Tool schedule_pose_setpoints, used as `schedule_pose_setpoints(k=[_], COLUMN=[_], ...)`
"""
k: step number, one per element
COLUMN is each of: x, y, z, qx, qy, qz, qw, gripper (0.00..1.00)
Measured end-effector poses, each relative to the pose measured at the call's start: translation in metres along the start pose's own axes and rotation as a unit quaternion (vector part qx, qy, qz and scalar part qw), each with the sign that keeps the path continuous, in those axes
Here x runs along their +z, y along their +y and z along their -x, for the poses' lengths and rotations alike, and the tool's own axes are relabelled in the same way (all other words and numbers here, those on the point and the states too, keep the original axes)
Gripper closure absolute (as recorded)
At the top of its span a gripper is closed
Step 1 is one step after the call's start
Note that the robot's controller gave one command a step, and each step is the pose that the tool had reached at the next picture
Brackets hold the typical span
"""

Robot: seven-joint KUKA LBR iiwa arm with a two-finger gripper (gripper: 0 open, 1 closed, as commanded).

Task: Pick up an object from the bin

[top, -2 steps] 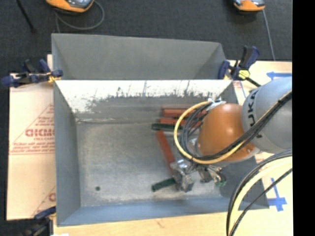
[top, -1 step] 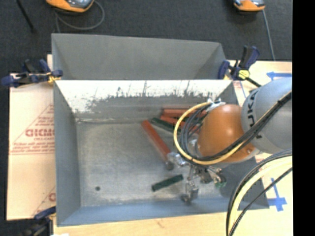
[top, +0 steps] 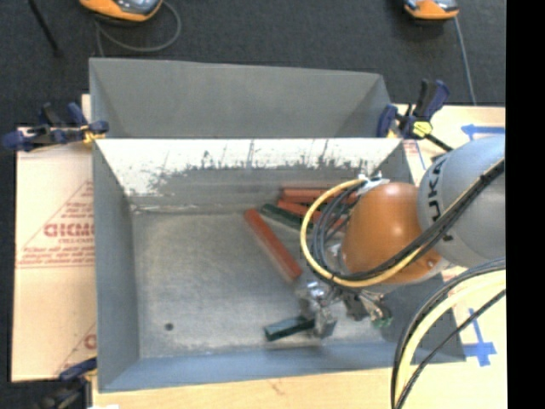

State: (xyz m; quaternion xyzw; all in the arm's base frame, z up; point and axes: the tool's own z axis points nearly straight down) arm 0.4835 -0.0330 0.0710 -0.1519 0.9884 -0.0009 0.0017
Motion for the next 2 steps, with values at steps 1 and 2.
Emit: schedule_pose_setpoints(k=[1, 2], x=[-0.11, -0.153], y=[-0.029, -0.032], z=[-0.009, -0.008], qx=[-0.005, 0.016], qy=[-0.0032, -0.0021], qz=[-0.002, -0.001], qw=[1.0, 0.9999], gripper=[1.0, 1.0])
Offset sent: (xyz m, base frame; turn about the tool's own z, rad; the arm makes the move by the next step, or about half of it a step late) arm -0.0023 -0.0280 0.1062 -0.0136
